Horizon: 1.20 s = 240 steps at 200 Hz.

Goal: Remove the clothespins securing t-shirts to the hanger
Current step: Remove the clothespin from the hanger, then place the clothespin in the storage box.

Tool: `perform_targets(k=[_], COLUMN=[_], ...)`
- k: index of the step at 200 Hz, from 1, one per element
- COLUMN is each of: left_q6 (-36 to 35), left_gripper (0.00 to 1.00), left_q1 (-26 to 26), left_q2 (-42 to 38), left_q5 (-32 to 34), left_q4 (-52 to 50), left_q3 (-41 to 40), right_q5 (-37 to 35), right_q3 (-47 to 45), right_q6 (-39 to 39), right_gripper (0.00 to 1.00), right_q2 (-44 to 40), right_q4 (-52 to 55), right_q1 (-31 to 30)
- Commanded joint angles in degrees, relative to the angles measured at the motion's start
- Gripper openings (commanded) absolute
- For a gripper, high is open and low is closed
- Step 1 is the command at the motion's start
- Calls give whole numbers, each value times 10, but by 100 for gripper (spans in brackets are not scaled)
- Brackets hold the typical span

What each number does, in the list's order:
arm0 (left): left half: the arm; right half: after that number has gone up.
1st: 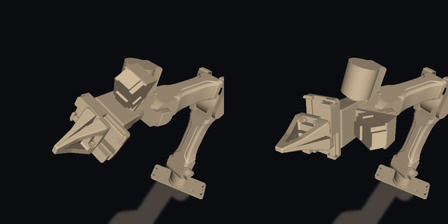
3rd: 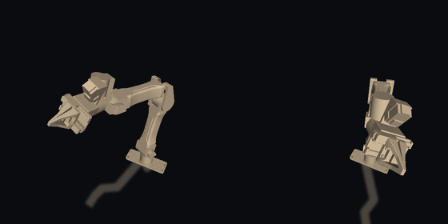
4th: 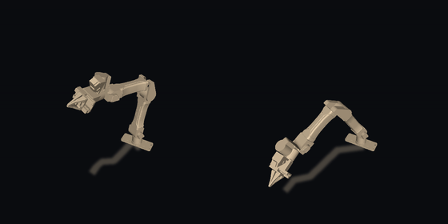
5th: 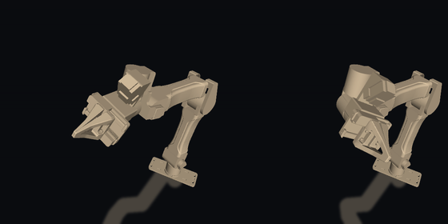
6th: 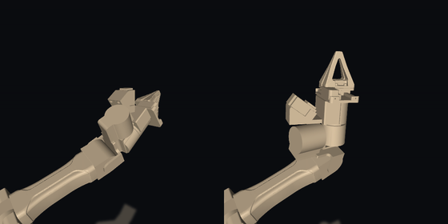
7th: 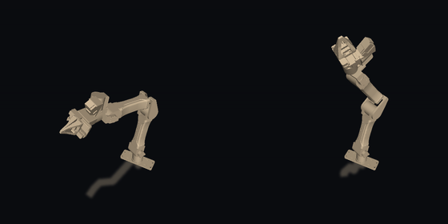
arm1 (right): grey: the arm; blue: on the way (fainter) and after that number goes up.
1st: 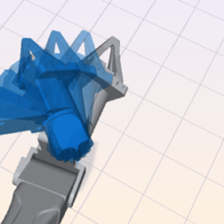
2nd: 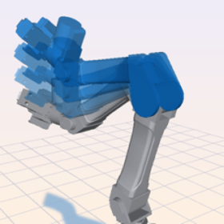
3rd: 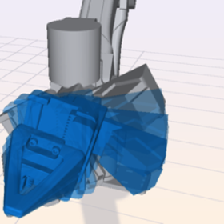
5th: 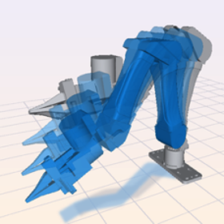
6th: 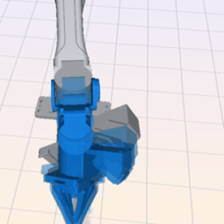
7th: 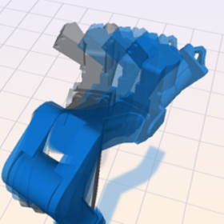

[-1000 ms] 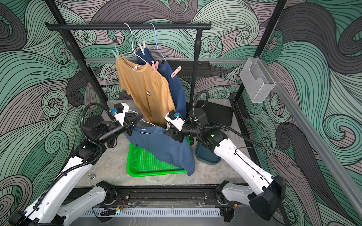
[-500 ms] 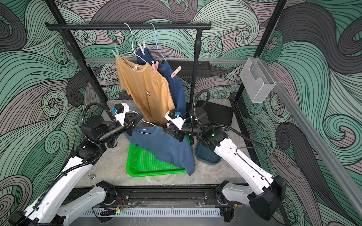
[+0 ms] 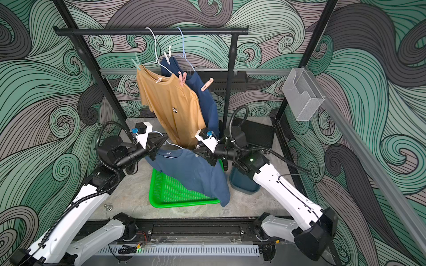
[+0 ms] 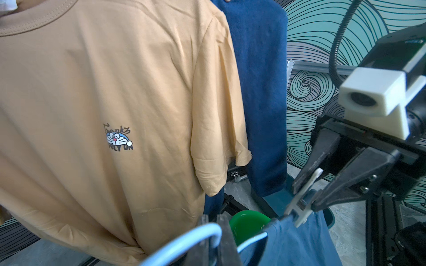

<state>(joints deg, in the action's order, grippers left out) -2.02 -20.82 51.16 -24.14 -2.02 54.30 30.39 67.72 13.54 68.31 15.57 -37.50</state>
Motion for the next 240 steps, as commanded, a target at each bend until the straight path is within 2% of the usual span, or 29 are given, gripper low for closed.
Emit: perform_targets(k=[1, 44, 71, 110, 131, 142, 159, 179, 208, 240], left_q6=[-16, -22, -22, -21, -20, -20, -19, -15, -8, -7], left_gripper=[0, 0, 0, 0, 0, 0, 0, 0, 0, 0], left_q1=[-3, -3, -3, -3, -3, -3, -3, -3, -3, -4], left_q2=[-10, -10, -6, 0, -3, -3, -3, -4, -2, -1], left_q5=[19, 34, 31, 25, 22, 20, 16, 12, 6, -2], left_q4=[3, -5, -1, 3, -1, -2, -3, 1, 12, 10], left_q3=[19, 18, 18, 22, 21, 20, 16, 12, 5, 5], right_q5=[-12, -36, -91, -281, -382, -457, -510, -532, -523, -503], right_q3=[-11, -34, -76, -184, -237, -256, -291, -319, -363, -386], right_q6=[-8, -19, -35, -74, -131, -172, -218, -271, -362, -393], right_gripper=[22, 22, 23, 23, 24, 25, 25, 27, 28, 28], right_q2=[-21, -64, -116, -222, -273, -287, -296, -275, -233, -197], right_q4=[-24, -30, -34, -36, -26, -12, -10, -5, -21, -44], right_q1=[8, 29, 56, 102, 128, 133, 146, 164, 186, 206])
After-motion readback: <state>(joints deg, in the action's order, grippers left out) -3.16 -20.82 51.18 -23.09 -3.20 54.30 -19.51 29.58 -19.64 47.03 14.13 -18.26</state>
